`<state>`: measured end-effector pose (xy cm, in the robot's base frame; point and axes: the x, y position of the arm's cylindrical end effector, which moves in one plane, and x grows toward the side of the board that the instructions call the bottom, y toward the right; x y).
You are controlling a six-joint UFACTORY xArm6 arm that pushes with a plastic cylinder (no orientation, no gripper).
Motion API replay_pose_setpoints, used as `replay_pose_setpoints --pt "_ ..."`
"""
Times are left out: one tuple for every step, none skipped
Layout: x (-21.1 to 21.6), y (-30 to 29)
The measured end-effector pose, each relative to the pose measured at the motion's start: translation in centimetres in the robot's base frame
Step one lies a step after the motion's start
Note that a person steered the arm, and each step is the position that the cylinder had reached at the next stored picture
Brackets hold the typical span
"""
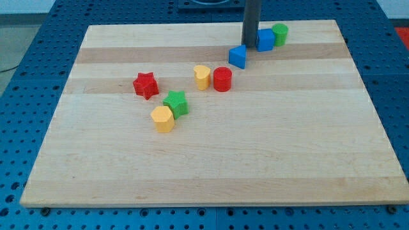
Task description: Move the blue cube to the top left of the green circle
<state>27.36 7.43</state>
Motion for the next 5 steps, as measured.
replay_pose_setpoints --pt "4.5 -0.1" --pt "6.3 2.7" --pt "4.9 3.7" --pt "2.2 3.7" --pt "1.0 3.7"
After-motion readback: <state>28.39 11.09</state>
